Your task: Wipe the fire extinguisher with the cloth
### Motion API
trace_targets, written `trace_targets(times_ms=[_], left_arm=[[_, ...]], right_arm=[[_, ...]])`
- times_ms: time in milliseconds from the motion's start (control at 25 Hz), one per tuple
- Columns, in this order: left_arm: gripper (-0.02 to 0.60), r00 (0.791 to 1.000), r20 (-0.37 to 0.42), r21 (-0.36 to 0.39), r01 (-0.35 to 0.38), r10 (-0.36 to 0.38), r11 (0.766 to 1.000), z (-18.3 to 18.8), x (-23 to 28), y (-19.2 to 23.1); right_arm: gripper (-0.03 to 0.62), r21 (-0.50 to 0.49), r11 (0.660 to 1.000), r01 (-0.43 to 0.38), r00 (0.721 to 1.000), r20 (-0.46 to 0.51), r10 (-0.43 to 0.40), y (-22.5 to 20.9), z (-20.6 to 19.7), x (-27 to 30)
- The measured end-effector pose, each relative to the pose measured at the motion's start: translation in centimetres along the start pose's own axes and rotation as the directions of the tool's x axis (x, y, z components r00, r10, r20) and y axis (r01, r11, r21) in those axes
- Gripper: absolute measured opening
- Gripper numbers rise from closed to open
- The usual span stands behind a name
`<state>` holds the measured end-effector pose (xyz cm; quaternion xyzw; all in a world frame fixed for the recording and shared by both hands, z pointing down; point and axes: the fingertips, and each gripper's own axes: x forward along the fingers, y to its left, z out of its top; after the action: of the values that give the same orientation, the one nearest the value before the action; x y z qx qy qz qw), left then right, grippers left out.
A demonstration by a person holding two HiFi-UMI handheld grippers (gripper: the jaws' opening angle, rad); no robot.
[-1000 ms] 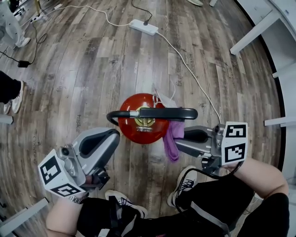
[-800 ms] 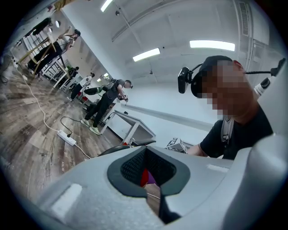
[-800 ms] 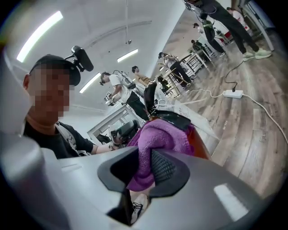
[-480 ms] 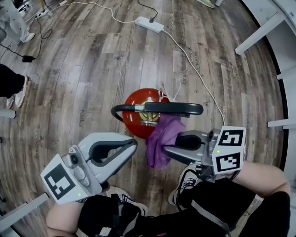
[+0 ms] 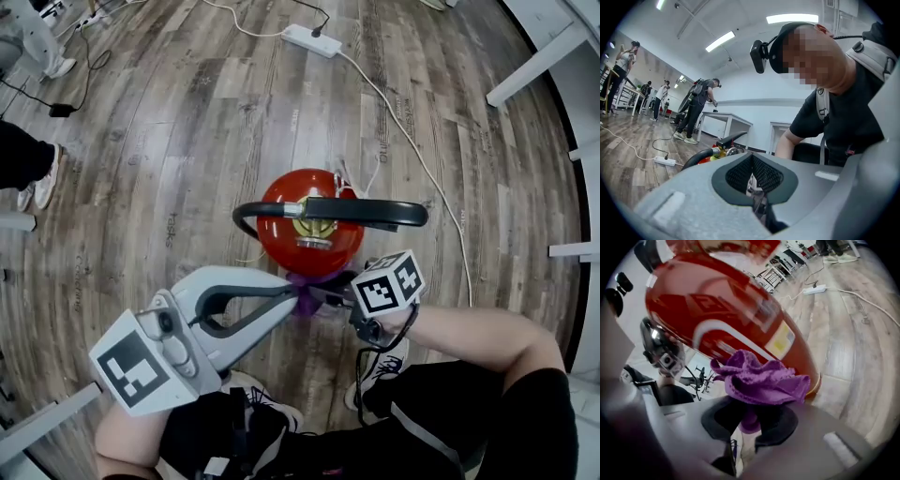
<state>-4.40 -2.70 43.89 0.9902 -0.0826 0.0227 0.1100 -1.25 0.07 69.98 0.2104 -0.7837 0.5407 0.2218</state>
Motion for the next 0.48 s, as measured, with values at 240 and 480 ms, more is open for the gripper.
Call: trace_targets(times_ms=[240,480], left_arm=[[-0.003,1.0,0.001,-0.007,0.005,-0.005,1.0,-0.3,0.1,0.3],[-0.003,1.0,-0.008,-0.013,0.007,-0.007,1.0,-0.6,-0.1,0.5]], right_arm=[[0.074,0.038,0.984,0.172,0.984,-0.058,-0.17,-8.7,-4.3,7.9],[0.073,0.167,0.948,0.272,0.958,0.042,-0.283,-12.6,-5.6,10.7]])
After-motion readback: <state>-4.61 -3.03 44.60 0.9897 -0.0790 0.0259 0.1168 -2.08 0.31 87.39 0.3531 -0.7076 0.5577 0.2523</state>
